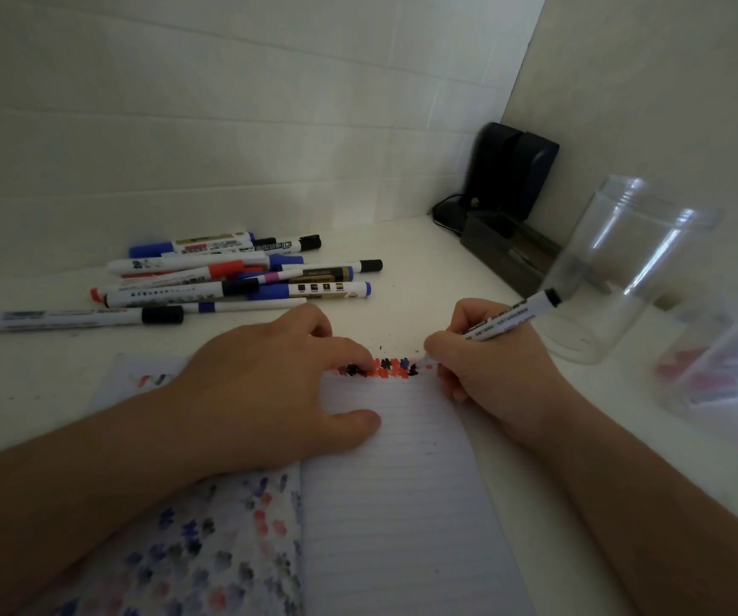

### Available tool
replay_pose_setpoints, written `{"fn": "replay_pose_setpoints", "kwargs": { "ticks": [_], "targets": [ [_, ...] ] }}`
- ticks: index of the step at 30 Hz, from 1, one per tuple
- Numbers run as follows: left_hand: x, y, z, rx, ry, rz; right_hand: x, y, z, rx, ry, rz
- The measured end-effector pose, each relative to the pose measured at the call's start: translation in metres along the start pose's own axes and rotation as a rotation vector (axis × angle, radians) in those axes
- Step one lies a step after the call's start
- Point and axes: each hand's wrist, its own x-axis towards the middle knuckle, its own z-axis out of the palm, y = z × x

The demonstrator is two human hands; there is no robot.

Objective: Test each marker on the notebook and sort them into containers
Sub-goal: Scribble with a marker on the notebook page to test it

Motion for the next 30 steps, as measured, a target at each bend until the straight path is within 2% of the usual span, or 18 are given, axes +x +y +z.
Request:
{"fn": "replay_pose_setpoints", "kwargs": {
  "ticks": [23,25,28,30],
  "targets": [
    [0.0,0.0,0.002,-0.016,0.034,0.028,0.002,0.002,0.001,-0.021,-0.017,0.011],
    [-0.003,0.001,0.003,-0.082,0.115,0.024,0.004,0.004,-0.002,0.125,-0.017,0.026],
    [-0.004,-0.003,0.003,-0.294,0.424,0.021,0.0,0.003,-0.012,0.441,-0.081,0.01],
    [0.0,-0.007,0.002,-0.394,0.556,0.064,-0.003,0.001,-0.02,0.593,-0.164,-0.012]
  ]
}}
